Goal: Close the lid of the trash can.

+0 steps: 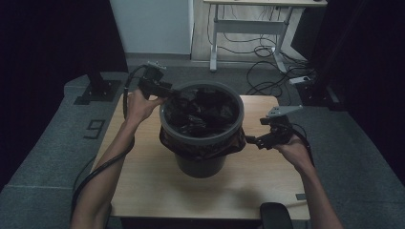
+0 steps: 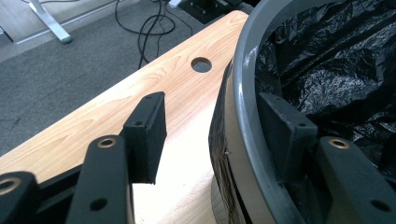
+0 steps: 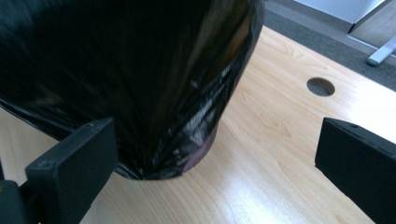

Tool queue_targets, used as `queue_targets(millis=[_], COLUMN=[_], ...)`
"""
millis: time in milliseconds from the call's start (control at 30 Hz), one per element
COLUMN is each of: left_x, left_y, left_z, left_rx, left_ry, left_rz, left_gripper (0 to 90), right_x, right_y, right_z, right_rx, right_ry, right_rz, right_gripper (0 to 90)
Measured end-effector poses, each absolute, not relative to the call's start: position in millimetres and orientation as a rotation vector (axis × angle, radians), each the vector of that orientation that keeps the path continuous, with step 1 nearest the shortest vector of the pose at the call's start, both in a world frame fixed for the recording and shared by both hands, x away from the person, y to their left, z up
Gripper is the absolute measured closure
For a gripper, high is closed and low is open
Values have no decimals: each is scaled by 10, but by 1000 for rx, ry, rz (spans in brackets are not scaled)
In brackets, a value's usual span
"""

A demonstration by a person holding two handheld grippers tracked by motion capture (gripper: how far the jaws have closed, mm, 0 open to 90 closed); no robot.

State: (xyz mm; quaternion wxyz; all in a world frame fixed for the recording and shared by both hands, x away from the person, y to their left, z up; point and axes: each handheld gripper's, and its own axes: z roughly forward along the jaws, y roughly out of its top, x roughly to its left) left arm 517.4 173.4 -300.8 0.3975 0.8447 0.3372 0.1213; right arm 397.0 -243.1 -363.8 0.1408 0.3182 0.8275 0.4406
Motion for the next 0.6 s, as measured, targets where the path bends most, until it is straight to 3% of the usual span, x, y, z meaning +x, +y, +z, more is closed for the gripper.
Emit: queue_targets(millis=[600], left_x=[5180], left_y=[1723], left_z=[-3002], left_rx=[2157], left_ry=[865], left_rz=[332], left_gripper=[380], right_x=[4025], right_y=[-2261], right_z=[-2809], right_rx=[869], right_ry=[2339], right_rz=[1301], right_gripper=[0])
